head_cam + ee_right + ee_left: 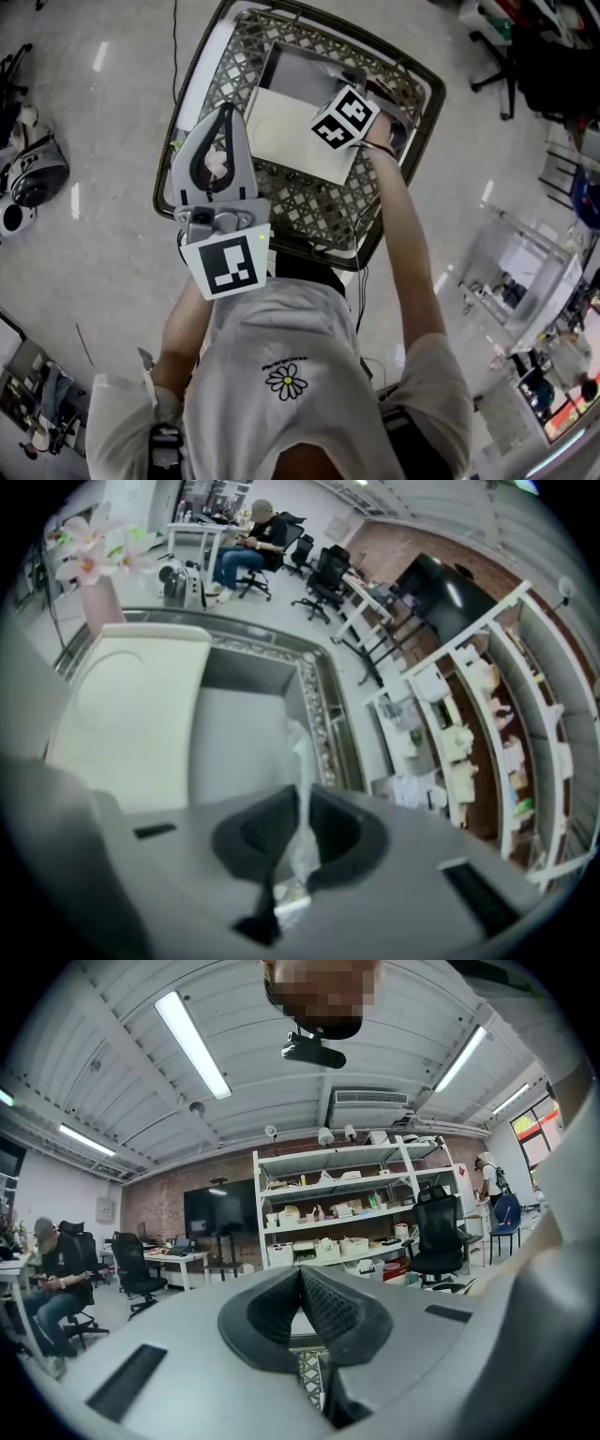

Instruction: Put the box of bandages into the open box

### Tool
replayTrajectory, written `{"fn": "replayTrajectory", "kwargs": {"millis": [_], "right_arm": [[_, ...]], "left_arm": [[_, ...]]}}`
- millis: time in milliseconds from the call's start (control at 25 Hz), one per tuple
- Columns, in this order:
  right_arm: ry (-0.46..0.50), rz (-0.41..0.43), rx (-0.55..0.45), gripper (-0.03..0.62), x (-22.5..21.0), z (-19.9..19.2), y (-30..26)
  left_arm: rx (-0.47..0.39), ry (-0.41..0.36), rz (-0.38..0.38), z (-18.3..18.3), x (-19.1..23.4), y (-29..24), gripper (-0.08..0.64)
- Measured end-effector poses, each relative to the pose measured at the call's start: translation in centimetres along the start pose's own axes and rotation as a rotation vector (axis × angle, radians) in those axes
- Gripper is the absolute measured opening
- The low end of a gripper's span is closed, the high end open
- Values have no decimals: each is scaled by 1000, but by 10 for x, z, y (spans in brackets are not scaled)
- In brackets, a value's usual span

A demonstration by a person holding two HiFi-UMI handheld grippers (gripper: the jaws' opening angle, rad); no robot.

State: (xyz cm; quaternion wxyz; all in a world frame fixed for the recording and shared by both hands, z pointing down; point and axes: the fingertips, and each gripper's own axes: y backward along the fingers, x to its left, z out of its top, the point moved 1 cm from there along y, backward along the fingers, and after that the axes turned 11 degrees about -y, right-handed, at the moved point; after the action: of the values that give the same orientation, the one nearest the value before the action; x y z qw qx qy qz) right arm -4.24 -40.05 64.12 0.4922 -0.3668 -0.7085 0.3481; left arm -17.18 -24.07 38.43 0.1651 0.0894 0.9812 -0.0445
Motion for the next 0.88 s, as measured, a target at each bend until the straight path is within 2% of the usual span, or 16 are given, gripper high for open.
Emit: {"fn": "replayTrajectory", "kwargs": {"millis": [240,480,720,880], "right_arm": [[5,9,33,46,10,2,-18],[-44,1,53,46,15,-1,-30],[-113,4,32,48,14,-1,-31],[-129,61,23,53,18,0,-30]], "left_arm": [[28,4,6,-13,5,3,25],[38,-1,16,-19,10,4,25],[45,15,14,-22,8,7,25],[54,27,-15,-23,2,5,25]]}}
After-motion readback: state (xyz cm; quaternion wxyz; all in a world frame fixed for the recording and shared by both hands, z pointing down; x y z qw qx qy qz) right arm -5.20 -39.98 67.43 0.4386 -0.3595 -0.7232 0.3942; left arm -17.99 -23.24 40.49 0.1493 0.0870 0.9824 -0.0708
